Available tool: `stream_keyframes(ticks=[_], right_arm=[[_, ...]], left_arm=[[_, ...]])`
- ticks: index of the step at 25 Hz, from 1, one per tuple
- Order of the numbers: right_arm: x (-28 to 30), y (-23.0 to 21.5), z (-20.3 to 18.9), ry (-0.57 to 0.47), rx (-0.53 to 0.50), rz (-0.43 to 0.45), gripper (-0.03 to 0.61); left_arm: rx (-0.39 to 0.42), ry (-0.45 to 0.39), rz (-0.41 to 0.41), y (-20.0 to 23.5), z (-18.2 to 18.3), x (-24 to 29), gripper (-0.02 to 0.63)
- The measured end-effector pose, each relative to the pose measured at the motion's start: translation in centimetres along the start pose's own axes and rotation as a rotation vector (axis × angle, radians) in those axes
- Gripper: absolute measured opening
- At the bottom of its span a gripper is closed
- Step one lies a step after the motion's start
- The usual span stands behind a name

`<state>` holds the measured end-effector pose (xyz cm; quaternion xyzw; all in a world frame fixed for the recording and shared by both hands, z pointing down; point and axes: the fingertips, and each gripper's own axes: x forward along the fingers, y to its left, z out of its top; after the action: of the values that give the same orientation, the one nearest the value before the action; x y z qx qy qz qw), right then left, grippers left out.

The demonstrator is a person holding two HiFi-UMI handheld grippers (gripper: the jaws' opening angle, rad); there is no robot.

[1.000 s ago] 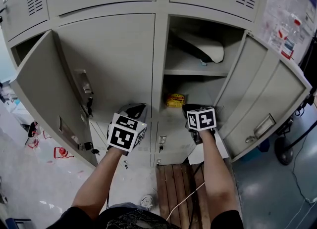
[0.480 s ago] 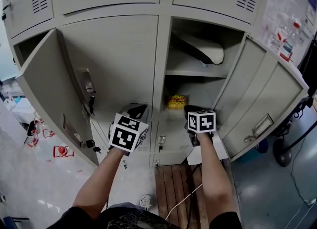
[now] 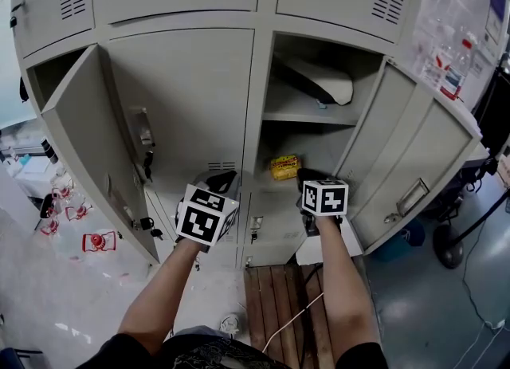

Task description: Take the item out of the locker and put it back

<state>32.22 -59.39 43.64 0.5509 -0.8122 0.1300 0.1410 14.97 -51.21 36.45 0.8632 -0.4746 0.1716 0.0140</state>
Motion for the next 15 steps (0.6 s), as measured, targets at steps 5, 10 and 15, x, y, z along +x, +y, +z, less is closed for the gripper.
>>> stream_keyframes(ticks=[5, 10, 15], right_arm=[[-1.7, 0.4, 0.7, -0.027, 0.002, 0.0, 0.027], [-3.8, 1.2, 1.3, -0.052, -0.007, -0.001, 0.028], [-6.5, 1.8, 1.9, -0.084, -0.015, -0.015, 0.028]], left_arm=[[-0.006, -0.011, -0.002, -0.8, 0.2, -1.0, 0.0], [-0.01, -0.019, -0.001, -1.6, 0.1, -2.3, 0.0], [-0.009, -0.035, 0.007, -2.2, 0.2, -3.7, 0.0]])
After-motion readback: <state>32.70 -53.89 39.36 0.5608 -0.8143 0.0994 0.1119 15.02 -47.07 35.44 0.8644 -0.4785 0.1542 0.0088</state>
